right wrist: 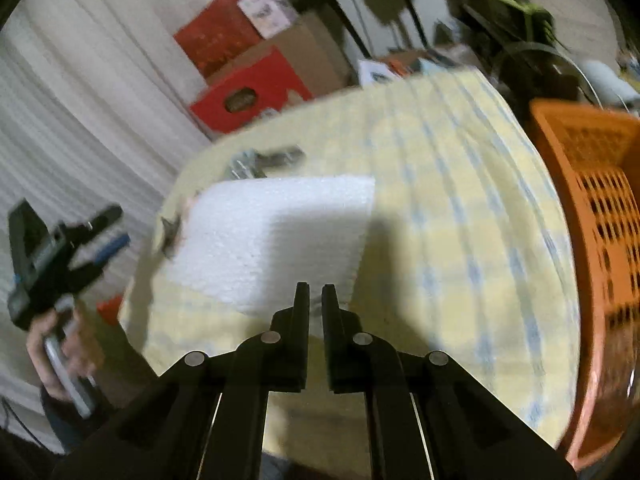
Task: Organize objects
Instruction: 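Move both open grippers over the white foam mesh sheet on the table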
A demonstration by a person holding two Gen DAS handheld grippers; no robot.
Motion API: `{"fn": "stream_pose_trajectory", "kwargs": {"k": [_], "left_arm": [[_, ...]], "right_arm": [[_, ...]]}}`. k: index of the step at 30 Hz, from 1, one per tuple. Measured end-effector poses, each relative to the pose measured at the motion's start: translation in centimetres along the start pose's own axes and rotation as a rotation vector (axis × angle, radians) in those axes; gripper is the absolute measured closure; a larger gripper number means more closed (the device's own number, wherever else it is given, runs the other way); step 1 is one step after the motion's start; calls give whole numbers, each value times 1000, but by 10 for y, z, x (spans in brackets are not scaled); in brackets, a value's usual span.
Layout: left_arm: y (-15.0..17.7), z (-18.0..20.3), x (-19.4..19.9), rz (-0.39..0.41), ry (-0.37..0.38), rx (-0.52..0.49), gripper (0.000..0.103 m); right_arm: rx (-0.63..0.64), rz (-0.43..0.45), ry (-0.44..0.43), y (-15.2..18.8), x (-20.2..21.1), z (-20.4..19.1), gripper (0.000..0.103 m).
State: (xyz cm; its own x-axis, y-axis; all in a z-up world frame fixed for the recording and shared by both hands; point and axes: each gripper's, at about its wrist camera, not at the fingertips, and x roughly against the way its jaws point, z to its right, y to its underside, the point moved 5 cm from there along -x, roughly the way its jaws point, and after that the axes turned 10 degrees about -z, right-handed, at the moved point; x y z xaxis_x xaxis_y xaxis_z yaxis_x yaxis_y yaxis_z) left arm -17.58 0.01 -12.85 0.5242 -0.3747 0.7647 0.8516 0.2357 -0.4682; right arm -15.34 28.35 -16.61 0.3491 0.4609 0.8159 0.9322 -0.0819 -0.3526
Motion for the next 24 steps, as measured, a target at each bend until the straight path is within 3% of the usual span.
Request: {"fn": "stream_pose_trajectory", "kwargs": {"k": [5, 10, 16, 19, 21, 23, 24], "left_arm": [[16, 29, -24, -90, -52, -74, 30], [33, 48, -42, -164, -72, -138, 30], [43, 56, -55, -184, -121, -146, 29], [46, 59, -64, -185, -140, -147, 20], [50, 62, -72, -201, -146, -160, 20], [54, 67, -79, -217, -141, -173, 20], [56, 69, -82, -222, -144, -175, 20]], "right_arm": [[-88, -2, 57, 17, 10, 36, 98], [-68, 5, 148, 15, 18, 46, 95], [-63, 29, 97, 18, 12, 57, 94], [-36, 54, 78, 17, 11, 59, 93], [-28, 69, 68, 17, 12, 59, 90], [-39, 93, 62, 14, 15, 61, 72], [-45, 112, 70, 13, 17, 62, 69]]}}
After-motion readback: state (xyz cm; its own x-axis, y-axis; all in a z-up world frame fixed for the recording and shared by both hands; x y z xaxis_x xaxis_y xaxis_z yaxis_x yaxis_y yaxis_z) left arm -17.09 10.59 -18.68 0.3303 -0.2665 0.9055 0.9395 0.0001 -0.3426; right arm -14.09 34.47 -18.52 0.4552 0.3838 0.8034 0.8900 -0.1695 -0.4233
